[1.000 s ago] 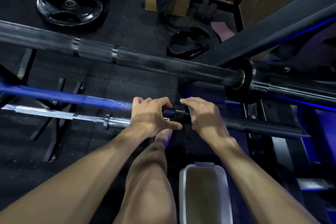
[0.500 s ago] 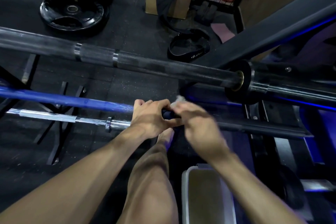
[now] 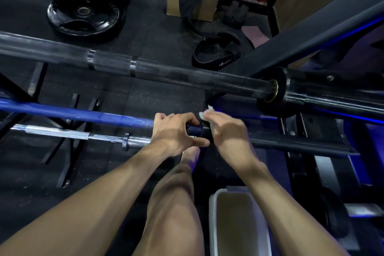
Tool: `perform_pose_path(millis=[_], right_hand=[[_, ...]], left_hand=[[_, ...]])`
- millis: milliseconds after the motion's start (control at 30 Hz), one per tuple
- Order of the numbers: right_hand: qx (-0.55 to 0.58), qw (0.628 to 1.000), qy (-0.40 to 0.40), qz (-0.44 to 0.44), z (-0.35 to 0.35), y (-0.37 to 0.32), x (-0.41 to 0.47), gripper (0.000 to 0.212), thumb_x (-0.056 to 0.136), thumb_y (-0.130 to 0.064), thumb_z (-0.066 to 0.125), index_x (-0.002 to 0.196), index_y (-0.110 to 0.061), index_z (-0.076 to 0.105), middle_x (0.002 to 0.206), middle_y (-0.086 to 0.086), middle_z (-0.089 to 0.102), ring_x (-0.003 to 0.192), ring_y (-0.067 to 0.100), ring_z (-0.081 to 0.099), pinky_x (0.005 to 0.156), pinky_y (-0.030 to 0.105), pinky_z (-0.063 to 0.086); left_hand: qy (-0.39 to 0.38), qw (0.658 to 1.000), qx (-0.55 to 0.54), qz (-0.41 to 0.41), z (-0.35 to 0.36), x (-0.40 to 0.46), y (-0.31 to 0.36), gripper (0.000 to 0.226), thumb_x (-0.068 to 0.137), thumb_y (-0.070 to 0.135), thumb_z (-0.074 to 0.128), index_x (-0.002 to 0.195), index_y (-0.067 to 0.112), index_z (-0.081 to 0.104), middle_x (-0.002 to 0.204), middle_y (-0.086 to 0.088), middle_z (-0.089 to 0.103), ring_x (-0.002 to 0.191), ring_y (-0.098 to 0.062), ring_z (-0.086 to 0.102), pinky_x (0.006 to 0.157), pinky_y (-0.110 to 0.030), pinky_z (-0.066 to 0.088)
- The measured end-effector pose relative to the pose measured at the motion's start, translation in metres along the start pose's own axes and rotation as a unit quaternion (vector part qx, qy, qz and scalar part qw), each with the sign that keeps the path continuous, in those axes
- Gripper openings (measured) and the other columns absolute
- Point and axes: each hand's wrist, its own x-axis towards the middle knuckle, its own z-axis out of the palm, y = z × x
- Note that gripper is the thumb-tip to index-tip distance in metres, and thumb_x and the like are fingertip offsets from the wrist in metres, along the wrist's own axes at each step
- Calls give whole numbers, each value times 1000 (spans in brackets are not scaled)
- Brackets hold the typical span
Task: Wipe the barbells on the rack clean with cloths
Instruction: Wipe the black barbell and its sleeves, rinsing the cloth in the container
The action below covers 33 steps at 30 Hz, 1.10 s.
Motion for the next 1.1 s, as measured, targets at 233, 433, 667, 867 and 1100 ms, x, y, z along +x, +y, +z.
perform_pose_path(millis=[233,433,667,867,1100], right_hand=[[153,971,99,154,-25,-1,-3,37,102,-1,46,125,-15,70,107,-10,70,76,-22,60,71,-3,42],[72,993,88,-38,-3,-6,-29,43,95,-3,45,132,-5,66,139,8,63,134,11,55,117,26,36],[-12,998,-21,50,10,4,4,47,93,-5,58,138,-16,63,140,5,62,133,21,55,113,16,32],[-17,997,-6,-73,4,-16,-15,53,83,-22,42,120,-2,72,128,15,69,125,26,62,111,35,43],[200,949,163,179,-41,-9,-6,30,100,2,49,99,-18,72,80,-2,68,51,-2,59,51,8,46]], left_hand=[[-3,1000,8,8,1,-3,1,60,57,79,78,99,40,59,75,24,55,87,-1,47,93,-31,26],[8,1000,5,11,0,-1,-2,51,64,88,55,84,40,55,75,22,61,78,-1,51,85,-33,25],[8,1000,-21,3,0,0,0,48,69,88,57,85,42,59,80,23,63,85,1,55,86,-34,25],[10,1000,-10,6,1,-1,0,38,71,74,69,80,39,57,76,20,64,83,-3,58,87,-34,28],[6,1000,-18,6,1,-1,-3,56,64,83,70,102,41,65,97,20,67,77,8,36,96,-31,29]])
